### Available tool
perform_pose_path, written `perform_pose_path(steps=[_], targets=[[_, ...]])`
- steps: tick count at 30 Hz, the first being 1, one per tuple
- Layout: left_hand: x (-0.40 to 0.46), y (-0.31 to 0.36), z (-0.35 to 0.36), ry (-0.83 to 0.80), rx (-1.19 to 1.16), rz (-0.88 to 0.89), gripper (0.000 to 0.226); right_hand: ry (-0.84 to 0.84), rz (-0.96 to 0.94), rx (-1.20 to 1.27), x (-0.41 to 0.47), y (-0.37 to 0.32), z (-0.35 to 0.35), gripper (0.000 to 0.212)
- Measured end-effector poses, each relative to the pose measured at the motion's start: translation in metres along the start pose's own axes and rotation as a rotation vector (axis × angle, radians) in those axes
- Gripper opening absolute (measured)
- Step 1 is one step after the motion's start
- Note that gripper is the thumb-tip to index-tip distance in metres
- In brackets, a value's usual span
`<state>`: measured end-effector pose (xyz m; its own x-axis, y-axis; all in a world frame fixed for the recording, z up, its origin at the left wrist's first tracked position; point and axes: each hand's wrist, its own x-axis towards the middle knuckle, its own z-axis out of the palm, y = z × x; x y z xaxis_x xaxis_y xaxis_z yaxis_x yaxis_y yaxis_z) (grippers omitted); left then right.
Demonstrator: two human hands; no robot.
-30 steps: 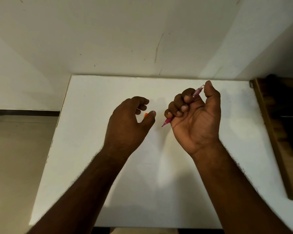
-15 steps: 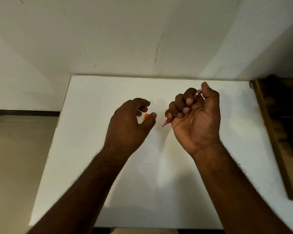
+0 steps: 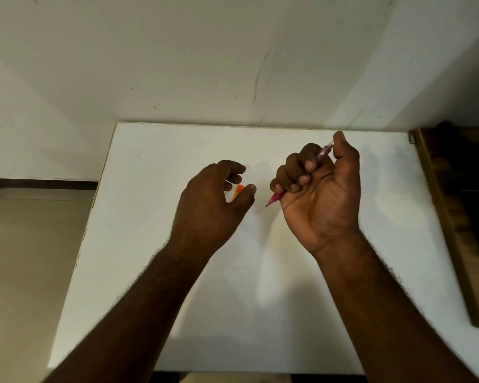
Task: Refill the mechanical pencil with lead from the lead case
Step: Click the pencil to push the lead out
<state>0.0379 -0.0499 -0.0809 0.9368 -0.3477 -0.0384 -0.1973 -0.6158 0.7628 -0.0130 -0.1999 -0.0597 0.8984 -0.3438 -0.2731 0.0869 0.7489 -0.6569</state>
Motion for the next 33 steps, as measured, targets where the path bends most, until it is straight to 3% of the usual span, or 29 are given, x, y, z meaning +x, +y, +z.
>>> perform_pose_path(steps=[33], targets=[[0.0008,-0.0060,0.0030,-0.023,0.023,0.005,0.035,0.041,-0.037,0.025,-0.0013,-0.0012,-0.0033,0.053]])
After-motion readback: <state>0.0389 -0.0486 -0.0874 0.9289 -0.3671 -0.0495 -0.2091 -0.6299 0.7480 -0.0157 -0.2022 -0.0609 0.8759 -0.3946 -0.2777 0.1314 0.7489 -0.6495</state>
